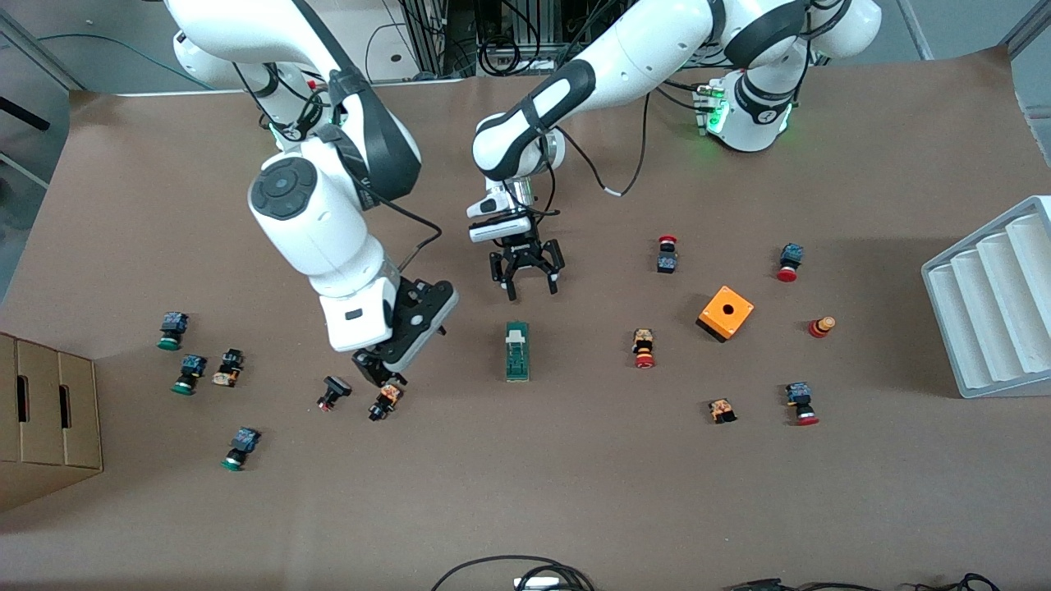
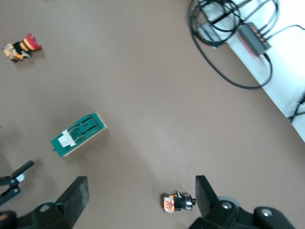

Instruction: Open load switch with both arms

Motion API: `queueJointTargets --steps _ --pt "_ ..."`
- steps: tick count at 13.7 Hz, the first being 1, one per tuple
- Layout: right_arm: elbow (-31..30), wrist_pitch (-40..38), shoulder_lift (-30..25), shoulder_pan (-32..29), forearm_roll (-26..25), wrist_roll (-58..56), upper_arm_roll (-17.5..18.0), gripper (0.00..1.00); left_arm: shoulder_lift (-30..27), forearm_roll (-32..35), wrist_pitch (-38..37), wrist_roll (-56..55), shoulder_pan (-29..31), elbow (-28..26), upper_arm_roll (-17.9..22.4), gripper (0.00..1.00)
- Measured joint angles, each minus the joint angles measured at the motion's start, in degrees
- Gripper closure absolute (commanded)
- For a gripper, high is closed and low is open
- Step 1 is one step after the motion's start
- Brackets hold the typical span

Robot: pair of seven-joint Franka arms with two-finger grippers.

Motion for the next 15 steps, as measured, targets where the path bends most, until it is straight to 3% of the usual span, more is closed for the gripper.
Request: queueJointTargets --steps 6,10,15 --pt "0.01 -0.67 -1.38 -6.8 0.0 1.64 0.01 0.0 -4.1 -7.96 2.57 18.55 1.76 0.37 0.03 0.01" --pt "0.01 -4.01 -3.07 -11.19 0.0 1.63 0.13 0.0 -8.53 -15.44 8.46 30.88 5.68 0.59 0.08 0.01" --pt "-0.02 -7.21 -3.81 -15.38 0.85 6.3 0.14 0.0 -14.41 -36.09 10.28 48.63 9.48 5.24 0.15 0.0"
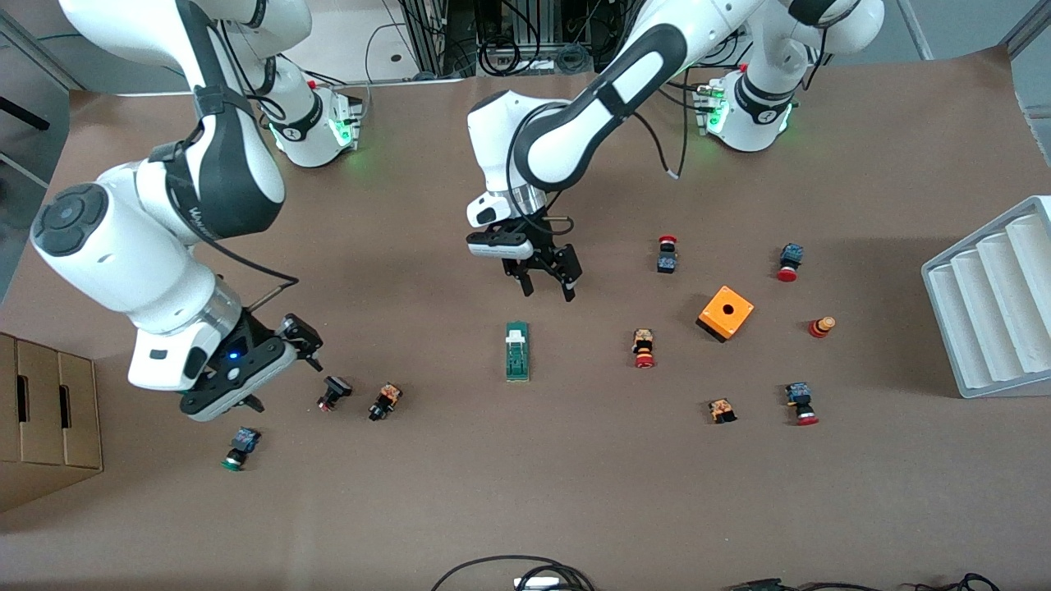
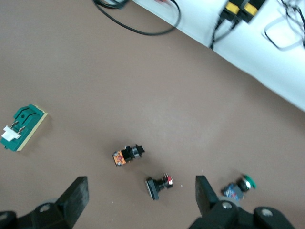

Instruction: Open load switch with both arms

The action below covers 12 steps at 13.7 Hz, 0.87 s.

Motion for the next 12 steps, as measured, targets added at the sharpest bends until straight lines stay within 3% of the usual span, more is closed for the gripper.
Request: queueJointTargets --steps 3,6,9,12 --pt "0.0 -1.92 -0.06 -3.64 1.87 2.96 -0.03 0.0 -1.7 -8.8 -1.21 8.86 0.27 4.0 1.27 0.0" --pt "-0.01 -5.75 -0.15 -7.15 1.62 6.86 -0.09 0.0 -4.44 -20.39 -1.32 16.62 4.68 5.03 2.42 0.0" --pt "0.03 -6.55 -0.25 -9.83 -4.44 7.15 -0.13 0.0 -7.8 -30.66 -2.31 24.56 9.57 5.23 2.57 0.0" --pt "0.46 -6.57 -0.76 -10.28 -8.47 7.74 0.41 0.0 -9.98 -36.07 -9.77 34.33 12.49 8.01 2.62 0.0"
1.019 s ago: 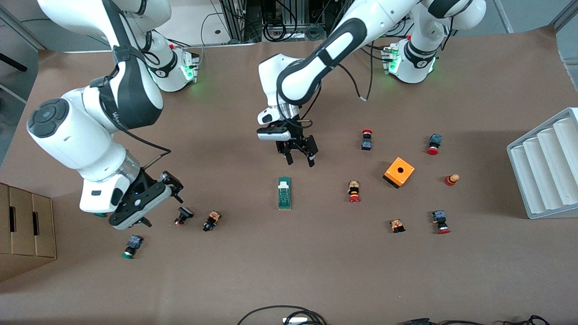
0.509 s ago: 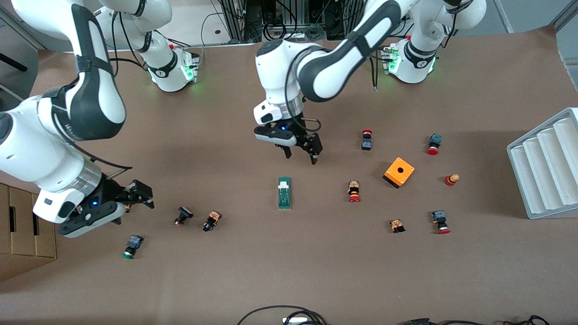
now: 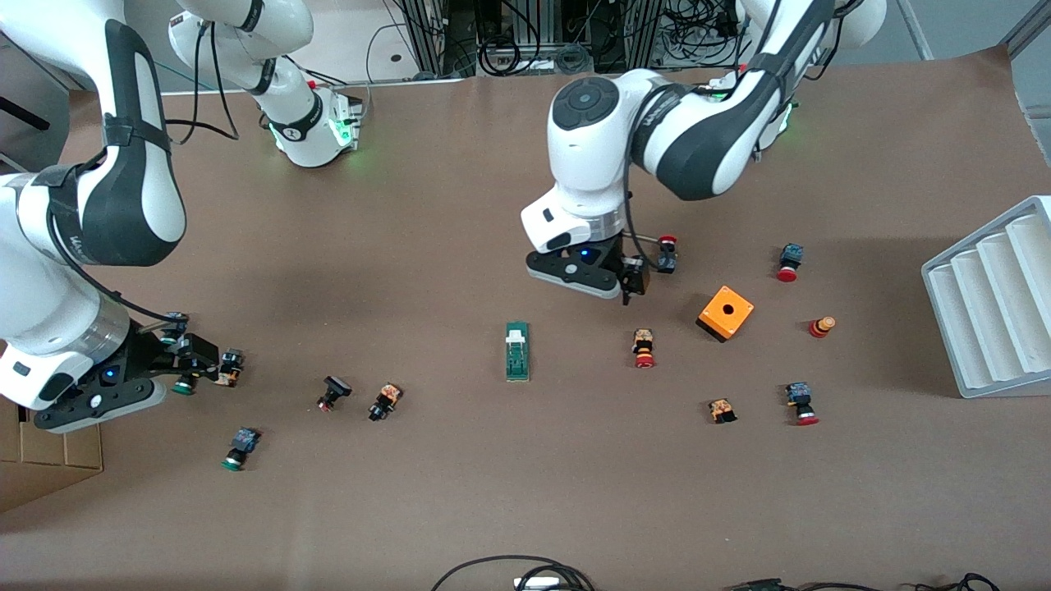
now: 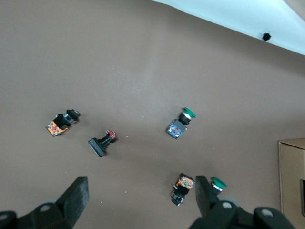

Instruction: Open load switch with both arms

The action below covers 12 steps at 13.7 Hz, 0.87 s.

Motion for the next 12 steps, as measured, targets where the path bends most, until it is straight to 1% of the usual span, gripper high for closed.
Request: queueJointTargets --steps 1,3,4,6,8,10,11,12 --pt "0.09 -0.18 -0.6 -1.74 -0.08 0.02 1.65 0.0 -0.65 -2.02 -3.47 2.8 0.73 1.84 0.03 0.0" --pt "0.3 -2.06 -2.45 -8.04 -1.03 0.08 7.78 0.0 -1.93 -4.86 -9.2 6.07 3.15 5.19 0.18 0.0" --pt "0.34 -3.3 -3.62 -10.13 -1.58 0.16 9.58 0.0 -2.42 -6.22 -11.27 7.29 5.29 6.74 0.24 0.0" --pt "0.37 -6.3 -6.26 -11.86 -1.71 1.0 11.1 0.0 -2.87 -7.92 -14.69 10.01 10.76 9.41 0.39 0.0" --pt "0.34 -8.43 -8.56 -13.72 -1.73 2.13 13.34 0.0 -2.88 -8.76 -15.22 13.03 15.69 10.3 0.55 0.0" --pt "0.32 -9.74 -9.91 -14.92 -1.73 2.45 14.58 0.0 -3.01 -10.44 -15.22 14.72 18.4 10.63 1.42 0.0" --pt "0.32 -10.43 -10.21 -15.11 -1.74 2.55 14.7 0.0 -3.45 -12.4 -15.22 15.34 18.59 10.56 3.33 0.0" --pt "0.31 -11.08 -10.3 -15.2 -1.74 2.6 14.73 0.0 -4.39 -14.86 -15.23 17.09 18.54 10.01 6.17 0.0"
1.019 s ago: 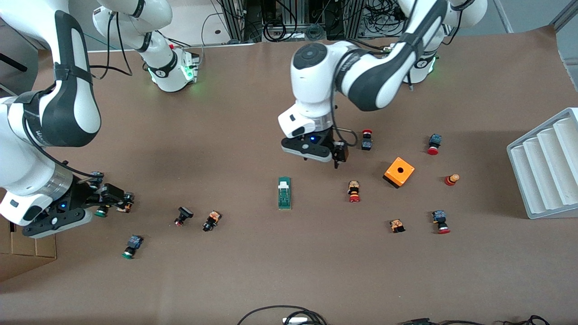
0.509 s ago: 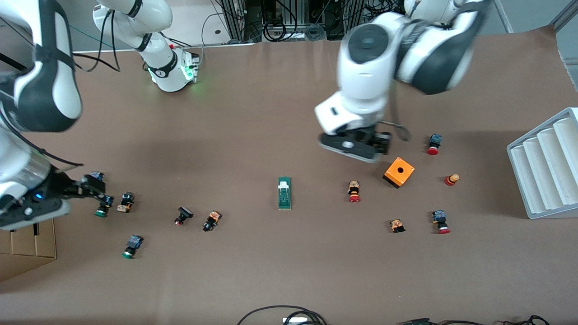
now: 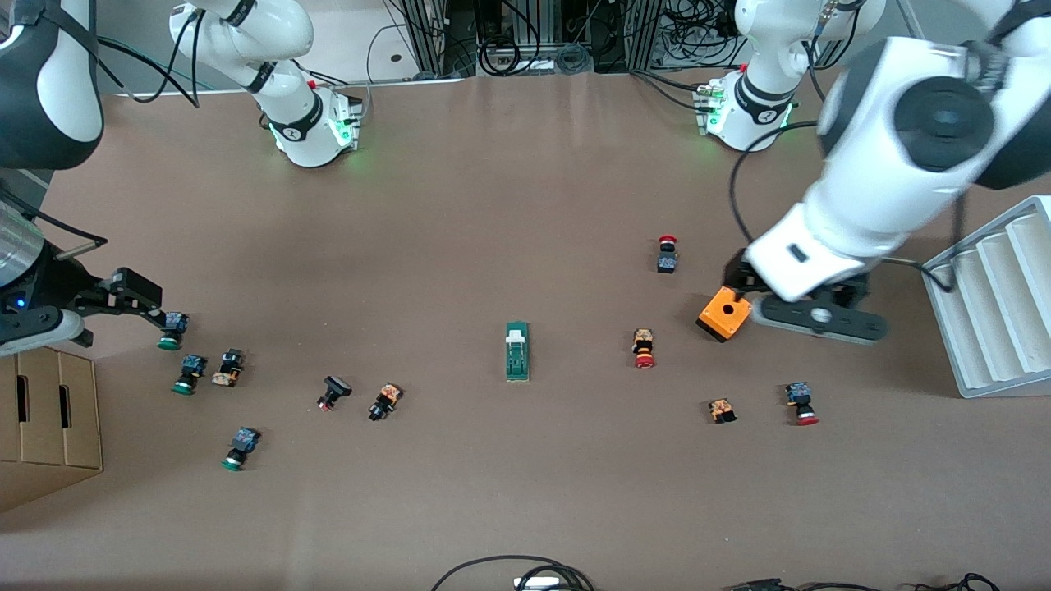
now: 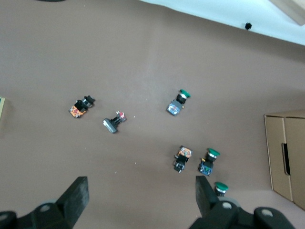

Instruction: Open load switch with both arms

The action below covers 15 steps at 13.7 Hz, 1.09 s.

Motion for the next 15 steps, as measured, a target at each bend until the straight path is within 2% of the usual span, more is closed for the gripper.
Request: queueJointTargets --steps 2,4,6,9,15 --pt "-0.03 -0.64 0.06 -0.13 0.0 0.03 0.0 0.0 -3.48 -2.14 0.86 5.25 0.07 -4.02 4.72 0.0" --pt "-0.07 -0.95 0.17 -0.24 0.0 0.09 0.0 0.0 -8.12 -2.74 2.56 7.64 0.08 -10.36 8.68 0.0" --pt "-0.31 -1.08 0.57 -0.25 0.0 0.3 0.0 0.0 -11.65 -2.94 3.46 8.09 0.56 -15.19 11.41 0.0" --pt "-0.42 -1.08 1.06 -0.23 0.0 0.31 0.28 0.0 -13.3 -3.05 3.7 8.09 2.56 -17.46 11.97 0.0" --pt "-0.51 -1.22 1.09 -0.28 0.0 0.42 0.4 0.0 -12.95 -3.05 3.68 8.09 2.6 -17.43 11.79 0.0"
